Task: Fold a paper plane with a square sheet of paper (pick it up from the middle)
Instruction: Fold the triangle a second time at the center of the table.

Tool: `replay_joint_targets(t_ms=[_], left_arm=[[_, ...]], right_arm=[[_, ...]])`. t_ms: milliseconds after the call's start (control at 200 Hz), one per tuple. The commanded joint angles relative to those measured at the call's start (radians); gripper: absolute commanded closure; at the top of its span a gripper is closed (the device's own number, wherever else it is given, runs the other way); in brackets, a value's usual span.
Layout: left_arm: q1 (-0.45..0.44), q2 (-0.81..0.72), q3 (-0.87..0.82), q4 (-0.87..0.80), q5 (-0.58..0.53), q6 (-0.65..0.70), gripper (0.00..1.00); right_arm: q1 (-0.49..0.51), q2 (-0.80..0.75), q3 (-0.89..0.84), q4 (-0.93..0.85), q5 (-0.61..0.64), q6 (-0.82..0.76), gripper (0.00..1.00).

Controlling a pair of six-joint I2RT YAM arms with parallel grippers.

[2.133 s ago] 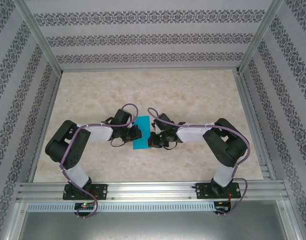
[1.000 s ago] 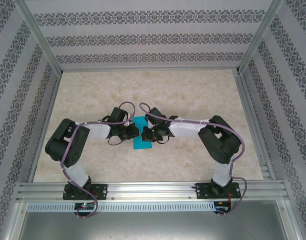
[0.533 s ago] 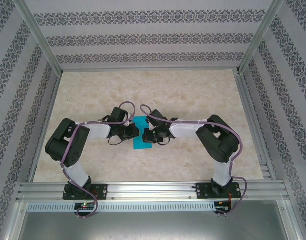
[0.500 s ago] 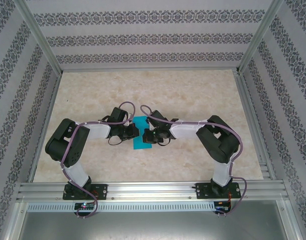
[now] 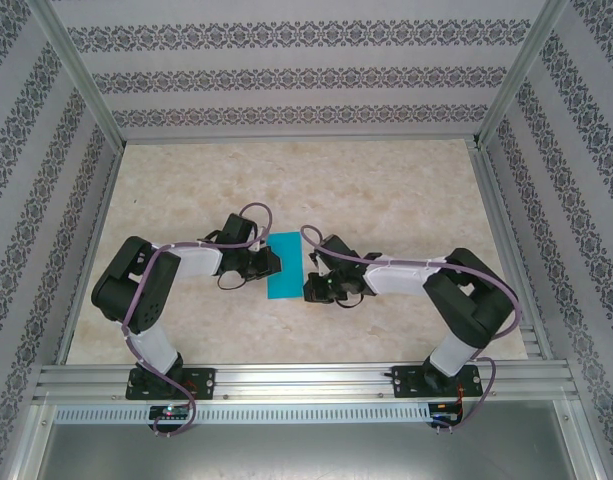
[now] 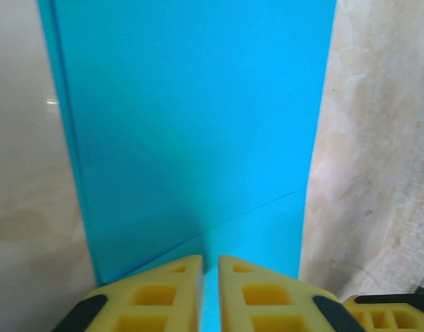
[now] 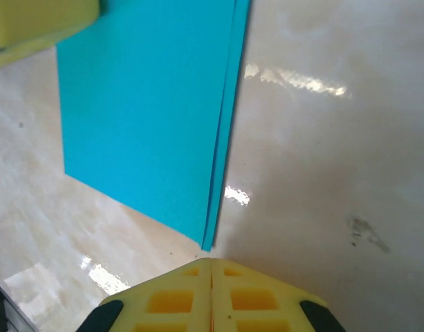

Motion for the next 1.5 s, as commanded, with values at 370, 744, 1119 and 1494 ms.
replay_joint_targets(t_ms=[370, 744, 1119, 1494], left_arm=[[-0.013, -0.187, 0.022, -0.187, -0.185, -0.046, 0.60], [-0.013, -0.148, -0.049, -0.060, -0.111, -0.129, 0.55], [-0.013, -0.126, -0.048, -0.026, -0.072, -0.144, 0.55], [-0.014, -0.091, -0.054, 0.058, 0.002, -0.164, 0.54]], right_arm=[[-0.050, 0.081, 0.184, 0.084, 0.150, 0.044, 0.63], [-0.064, 0.189, 0.235, 0.092, 0.097, 0.033, 0.64], [-0.081, 0.221, 0.222, 0.153, 0.060, 0.078, 0.83], [-0.101, 0.211, 0.168, 0.216, 0.058, 0.132, 0.90]])
